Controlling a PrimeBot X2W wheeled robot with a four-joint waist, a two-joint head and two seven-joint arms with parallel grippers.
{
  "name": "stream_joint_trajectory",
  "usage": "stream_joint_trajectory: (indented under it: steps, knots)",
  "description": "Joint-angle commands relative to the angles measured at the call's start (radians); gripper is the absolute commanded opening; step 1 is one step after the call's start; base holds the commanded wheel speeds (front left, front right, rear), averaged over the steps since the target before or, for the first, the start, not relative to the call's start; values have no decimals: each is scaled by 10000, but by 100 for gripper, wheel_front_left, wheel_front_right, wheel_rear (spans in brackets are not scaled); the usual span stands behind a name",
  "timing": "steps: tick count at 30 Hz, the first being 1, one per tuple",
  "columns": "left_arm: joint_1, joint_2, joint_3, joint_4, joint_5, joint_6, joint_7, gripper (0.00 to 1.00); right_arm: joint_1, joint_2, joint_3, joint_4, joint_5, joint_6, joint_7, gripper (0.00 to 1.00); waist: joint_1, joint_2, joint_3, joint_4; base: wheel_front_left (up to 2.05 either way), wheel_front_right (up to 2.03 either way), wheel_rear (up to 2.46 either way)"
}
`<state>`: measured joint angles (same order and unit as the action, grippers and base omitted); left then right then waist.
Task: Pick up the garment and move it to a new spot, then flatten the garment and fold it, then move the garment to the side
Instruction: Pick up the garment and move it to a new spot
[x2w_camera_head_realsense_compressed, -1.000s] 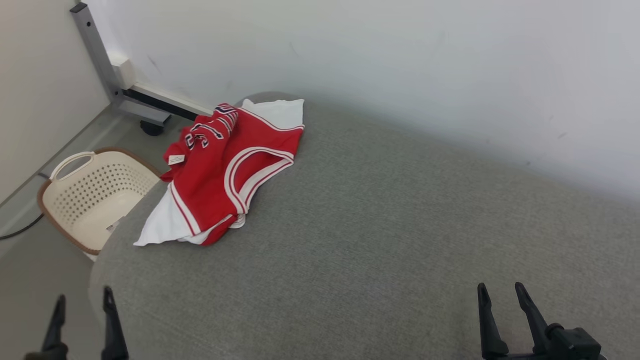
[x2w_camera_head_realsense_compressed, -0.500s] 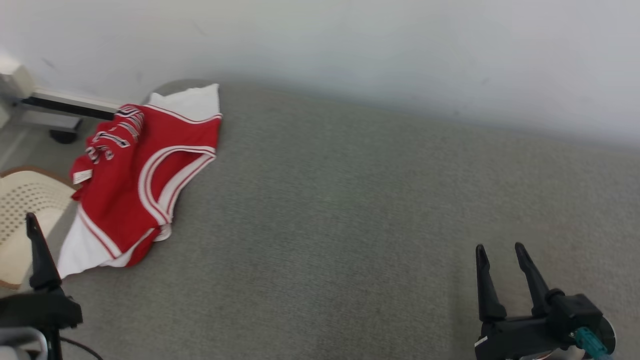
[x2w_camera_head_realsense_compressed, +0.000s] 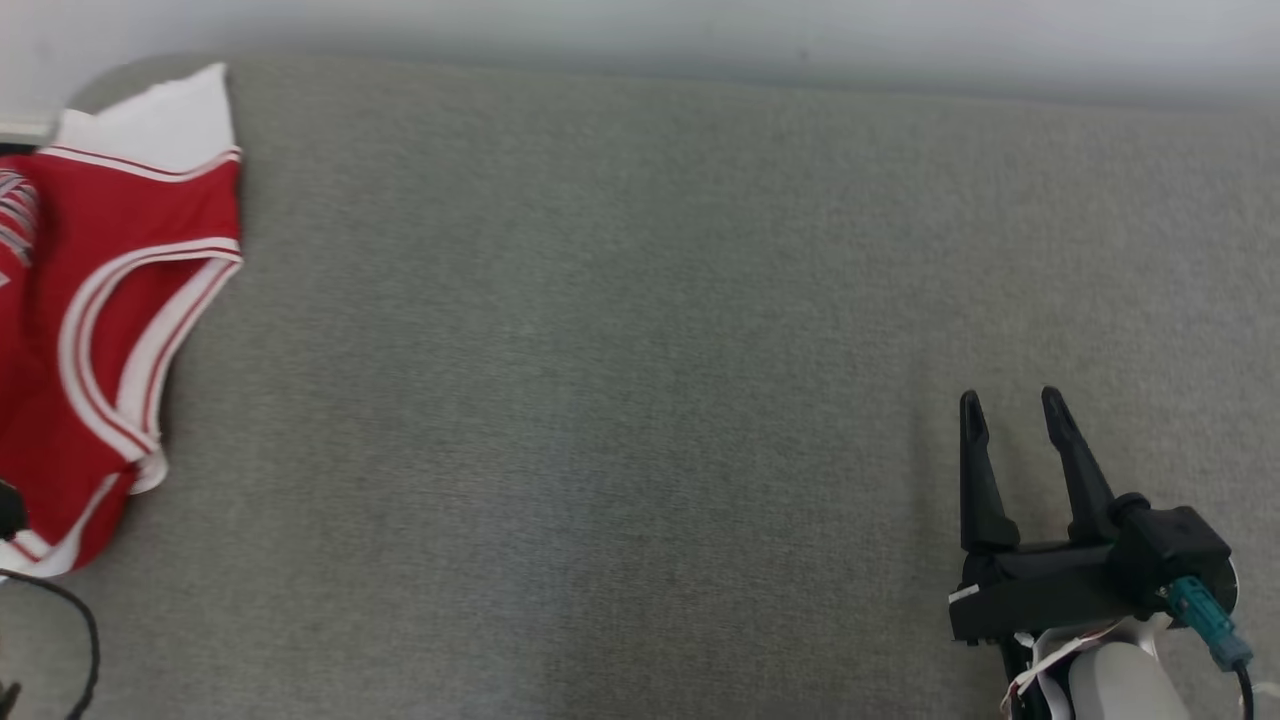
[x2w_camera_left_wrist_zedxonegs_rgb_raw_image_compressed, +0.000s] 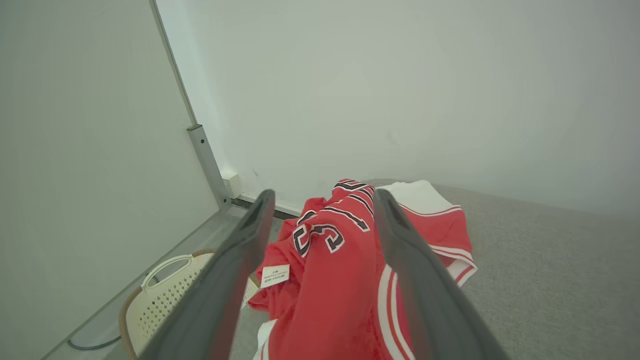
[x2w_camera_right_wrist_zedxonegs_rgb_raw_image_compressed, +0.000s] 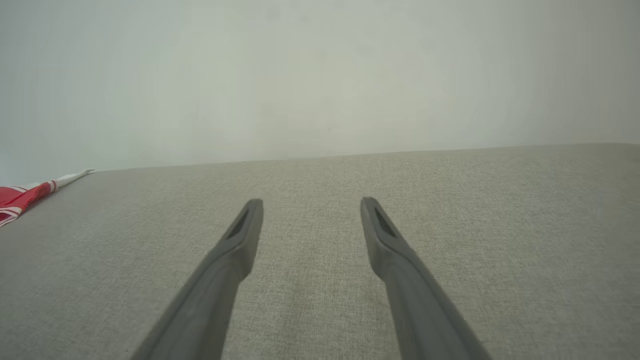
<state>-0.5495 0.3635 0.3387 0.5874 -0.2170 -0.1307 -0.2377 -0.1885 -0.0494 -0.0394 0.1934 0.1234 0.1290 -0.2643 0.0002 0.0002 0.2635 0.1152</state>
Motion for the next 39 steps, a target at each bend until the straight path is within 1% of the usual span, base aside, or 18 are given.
stream_joint_trajectory:
  steps: [1,6,13,20,24,25,26,27,28,31,32,33,35,36,39]
  knots:
    - [-178,79,41,89,-75,41,79,100,-126,-18,-1,-33,55,34,-12,100,-2,-2,937,-845,0,0,0]
    - [-743,474,40,688,-132,77,575,100,-369,-18,-19,-71,80,34,-12,100,-2,-2,1328,-1085,0,0,0]
    - [-1243,945,106,1814,-256,361,1641,100,-454,-15,-107,-41,47,34,-12,100,-2,-2,1430,-1220,0,0,0]
    - [-1644,1197,264,3145,-643,673,3927,100,-389,-16,-126,-91,-19,34,-12,100,-2,-2,1317,-1223,0,0,0]
    - [-1817,1299,273,3478,-756,812,4580,100,-364,-13,-137,-107,-43,34,-12,100,-2,-2,1278,-1204,0,0,0]
    - [-1840,1325,245,3543,-775,785,4710,78,-361,-15,-146,-98,-43,34,-12,100,-2,-2,1266,-1200,0,0,0]
    - [-1870,1354,253,3514,-802,774,4647,18,-359,-15,-163,-87,-44,34,-12,100,-2,-2,1256,-1192,0,0,0]
    - [-1877,1358,279,3522,-836,799,4644,0,-360,-15,-166,-78,-47,34,-12,100,-2,-2,1246,-1188,0,0,0]
    - [-1867,1341,265,3567,-855,776,4695,0,-357,-13,-169,-70,-49,34,-12,100,-2,-2,1232,-1182,0,0,0]
    - [-1865,1396,172,3375,-782,733,4250,0,-346,-13,-208,-37,-54,34,-12,100,-2,-2,1182,-1144,0,0,0]
    - [-1909,1410,144,3256,-754,710,3993,0,-319,-16,-232,-37,-54,34,-12,100,-2,-2,1153,-1115,0,0,0]
    - [-1983,1433,72,3050,-692,704,3471,0,-258,-13,-257,-25,-37,34,-12,100,-2,-2,1080,-1056,0,0,0]
    - [-2094,1460,1,2841,-636,614,2944,0,-200,-15,-254,4,-15,34,-12,100,-2,-2,998,-998,0,0,0]
    - [-2094,1460,1,2841,-636,614,2944,0,-200,-15,-254,4,-15,34,-12,100,-2,-2,998,-998,0,0,0]
    - [-2348,1463,-168,2460,-548,527,2119,0,-84,-15,-254,43,7,34,-12,100,-2,-2,803,-872,0,0,0]
